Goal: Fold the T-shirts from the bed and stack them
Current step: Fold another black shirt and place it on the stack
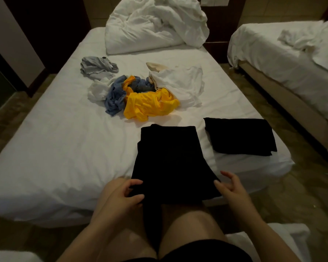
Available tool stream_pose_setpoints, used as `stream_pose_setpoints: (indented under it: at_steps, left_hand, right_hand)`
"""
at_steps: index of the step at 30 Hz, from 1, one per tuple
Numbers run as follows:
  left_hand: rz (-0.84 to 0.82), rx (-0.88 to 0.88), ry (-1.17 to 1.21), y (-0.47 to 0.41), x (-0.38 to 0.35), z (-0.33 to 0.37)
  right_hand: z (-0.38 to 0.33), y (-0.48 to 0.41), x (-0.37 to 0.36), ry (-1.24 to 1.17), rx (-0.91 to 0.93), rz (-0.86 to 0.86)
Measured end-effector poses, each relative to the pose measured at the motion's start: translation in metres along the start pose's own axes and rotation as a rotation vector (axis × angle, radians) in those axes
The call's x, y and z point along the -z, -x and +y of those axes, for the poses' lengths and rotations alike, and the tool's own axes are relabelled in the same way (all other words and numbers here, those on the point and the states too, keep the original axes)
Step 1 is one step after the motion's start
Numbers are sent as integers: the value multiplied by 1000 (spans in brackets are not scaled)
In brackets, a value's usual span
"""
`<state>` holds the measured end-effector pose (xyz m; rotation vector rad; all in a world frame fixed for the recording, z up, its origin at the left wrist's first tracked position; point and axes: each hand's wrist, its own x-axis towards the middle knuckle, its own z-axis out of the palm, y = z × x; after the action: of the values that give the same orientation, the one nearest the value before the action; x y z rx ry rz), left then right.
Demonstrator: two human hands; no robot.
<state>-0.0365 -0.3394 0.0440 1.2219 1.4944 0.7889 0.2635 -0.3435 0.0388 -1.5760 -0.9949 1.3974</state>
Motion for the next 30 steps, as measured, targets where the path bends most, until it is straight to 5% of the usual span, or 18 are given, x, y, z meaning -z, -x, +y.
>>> stream_pose_setpoints:
  at_steps: [3, 7, 10, 16, 20, 23, 30]
  left_hand:
    - [-52, -37, -79, 7, -6, -2]
    - [-9, -144, -161, 14, -8, -3]
    - [36, -148, -180, 14, -3, -10]
    - [23, -130, -361, 10, 0, -17]
    - [-30, 77, -154, 13, -6, -20]
    - [-61, 155, 72, 13, -4, -13]
    - [83, -68, 142, -29, 12, 29]
  right_hand:
    - [24, 0, -1, 95, -92, -137]
    - [29, 5, 2, 163, 131, 98]
    - [22, 4, 3, 139, 229, 113]
    - [28, -1, 3, 148, 156, 24]
    - [42, -2, 9, 333, -15, -82]
    - [34, -3, 11, 237, -86, -78]
    - [-23, -36, -1, -166, 125, -46]
